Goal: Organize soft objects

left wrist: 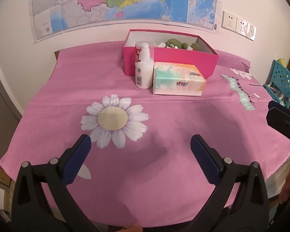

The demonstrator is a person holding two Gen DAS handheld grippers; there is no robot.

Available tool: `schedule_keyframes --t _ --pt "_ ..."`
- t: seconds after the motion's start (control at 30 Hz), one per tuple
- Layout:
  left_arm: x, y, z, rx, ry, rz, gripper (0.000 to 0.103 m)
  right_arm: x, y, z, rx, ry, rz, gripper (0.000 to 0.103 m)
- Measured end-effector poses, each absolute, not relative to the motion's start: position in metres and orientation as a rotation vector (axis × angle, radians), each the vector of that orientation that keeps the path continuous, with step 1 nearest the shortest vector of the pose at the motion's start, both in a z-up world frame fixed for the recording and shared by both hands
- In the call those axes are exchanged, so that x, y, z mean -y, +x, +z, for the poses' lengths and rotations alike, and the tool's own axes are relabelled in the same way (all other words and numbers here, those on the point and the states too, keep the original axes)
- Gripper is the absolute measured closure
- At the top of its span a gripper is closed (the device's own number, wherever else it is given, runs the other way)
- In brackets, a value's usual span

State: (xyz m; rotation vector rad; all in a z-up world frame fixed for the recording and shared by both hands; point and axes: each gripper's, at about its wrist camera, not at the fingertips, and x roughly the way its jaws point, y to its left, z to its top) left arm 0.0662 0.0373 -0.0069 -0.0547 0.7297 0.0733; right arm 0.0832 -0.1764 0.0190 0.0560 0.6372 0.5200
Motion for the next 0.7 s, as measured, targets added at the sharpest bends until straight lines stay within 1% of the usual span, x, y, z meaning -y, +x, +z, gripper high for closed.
schedule_keyframes --t 0.37,0.47,0.7 --pt "-0.036 0.048 -0.005 -0.723 -0.079 0.082 0.000 0.177 0.064 0.019 -0.627 0.059 0.528 0.010" --pt "-0.035 0.042 -0.003 -0.691 -0.076 0.087 0.000 0.178 0.061 0.018 -0.627 0.059 0.527 0.010" --pt "-0.030 0.046 -0.005 -0.699 -0.065 0.053 0.000 0.177 0.061 0.016 -0.630 0.063 0.535 0.010"
